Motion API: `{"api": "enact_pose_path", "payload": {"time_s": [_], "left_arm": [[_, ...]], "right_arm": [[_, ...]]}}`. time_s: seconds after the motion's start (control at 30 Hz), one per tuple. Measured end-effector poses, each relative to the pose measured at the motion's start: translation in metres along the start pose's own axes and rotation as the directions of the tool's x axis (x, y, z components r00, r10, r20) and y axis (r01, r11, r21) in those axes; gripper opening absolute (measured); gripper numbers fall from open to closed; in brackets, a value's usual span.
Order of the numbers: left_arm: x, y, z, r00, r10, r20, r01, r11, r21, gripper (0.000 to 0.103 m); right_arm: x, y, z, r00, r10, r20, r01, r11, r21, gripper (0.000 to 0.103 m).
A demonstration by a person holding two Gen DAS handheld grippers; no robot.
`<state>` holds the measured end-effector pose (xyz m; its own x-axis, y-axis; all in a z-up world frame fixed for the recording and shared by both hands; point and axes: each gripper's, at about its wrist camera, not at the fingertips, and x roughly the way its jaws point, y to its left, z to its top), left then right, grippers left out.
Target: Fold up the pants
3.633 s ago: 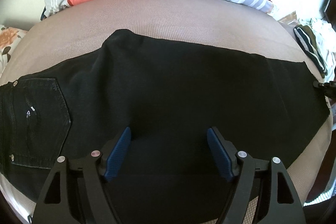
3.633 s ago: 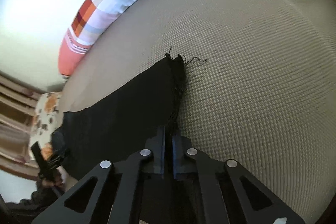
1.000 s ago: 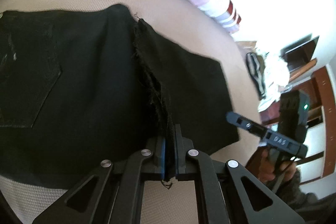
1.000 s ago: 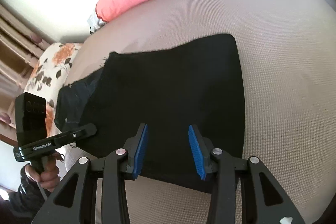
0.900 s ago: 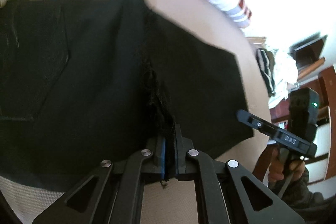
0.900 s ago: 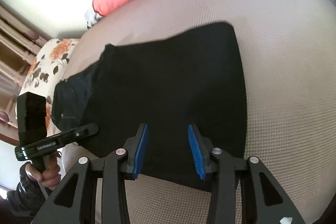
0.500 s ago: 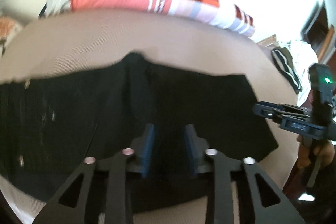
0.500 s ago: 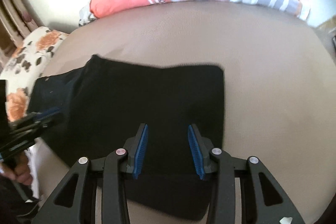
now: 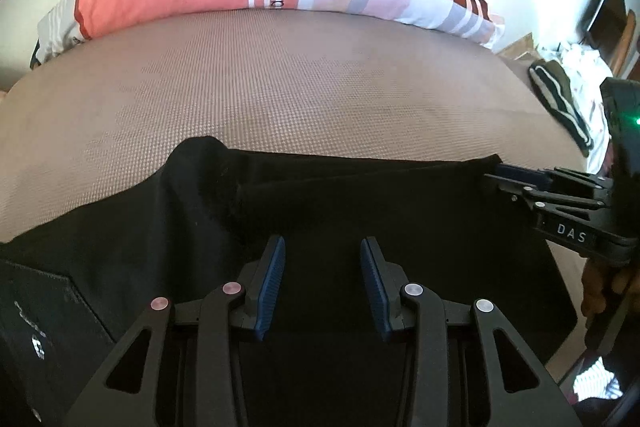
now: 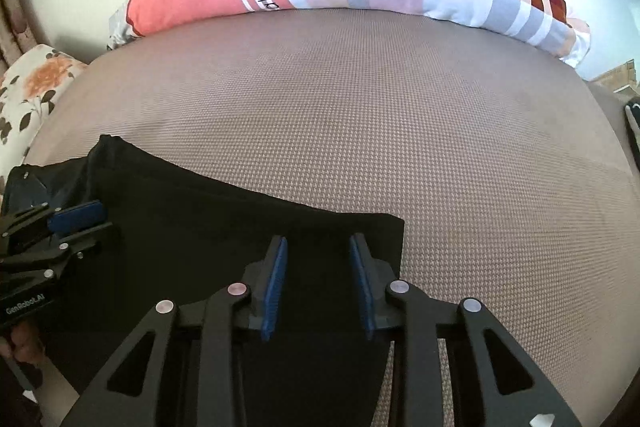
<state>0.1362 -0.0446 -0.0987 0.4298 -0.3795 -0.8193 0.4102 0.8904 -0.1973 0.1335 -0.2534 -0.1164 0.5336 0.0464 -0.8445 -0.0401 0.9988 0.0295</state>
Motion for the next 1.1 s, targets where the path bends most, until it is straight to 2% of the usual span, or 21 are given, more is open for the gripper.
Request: {"api": "enact_pose_path", "payload": {"time_s": [0.2, 0.27, 0.33, 0.47, 0.7, 0.83, 0.93, 1.1], "left_arm": [[-0.004, -0.004, -0.005, 1.000, 0.012, 0.008, -0.012, 1.000, 0.027, 0.042], [-0.008, -0.004, -0.009, 1.000, 0.000, 0.005, -0.001, 1.000, 0.024, 0.047], [-0.015, -0.005, -0.019, 1.000, 0.009, 0.023, -0.010, 1.000, 0.027, 0.048], [-0.028, -0.008, -0.040, 0.997, 0.054, 0.049, -0.056, 0.997, 0.049, 0.054], [-0.053, 0.006, -0.073, 0.999, 0.053, 0.012, -0.053, 0.999, 0.009, 0.055], [-0.089, 0.021, -0.075, 0.996, 0.081, 0.049, -0.080, 0.997, -0.014, 0.055], [-0.126, 0.041, -0.071, 0.990, 0.100, 0.098, -0.093, 0.993, -0.068, 0.055], [-0.182, 0.077, -0.063, 0.978, 0.137, 0.156, -0.122, 0.988, -0.098, 0.061]], "right_arm": [[0.000, -0.002, 0.002, 1.000, 0.015, -0.004, -0.015, 1.000, 0.008, 0.031], [-0.002, 0.000, 0.004, 1.000, 0.016, -0.009, -0.016, 1.000, -0.005, 0.035], [-0.007, 0.005, 0.003, 1.000, 0.015, -0.006, -0.015, 0.999, -0.028, 0.039], [-0.022, 0.016, 0.001, 1.000, 0.000, 0.025, 0.001, 0.998, -0.067, 0.040], [-0.049, 0.032, -0.010, 0.998, 0.046, 0.045, -0.043, 0.997, -0.071, 0.042], [-0.051, 0.048, -0.023, 0.997, 0.072, 0.019, -0.070, 0.992, -0.107, 0.042], [-0.044, 0.061, -0.035, 0.996, 0.084, -0.024, -0.086, 0.988, -0.127, 0.042], [-0.038, 0.083, -0.050, 0.986, 0.140, -0.087, -0.152, 0.979, -0.140, 0.042]]}}
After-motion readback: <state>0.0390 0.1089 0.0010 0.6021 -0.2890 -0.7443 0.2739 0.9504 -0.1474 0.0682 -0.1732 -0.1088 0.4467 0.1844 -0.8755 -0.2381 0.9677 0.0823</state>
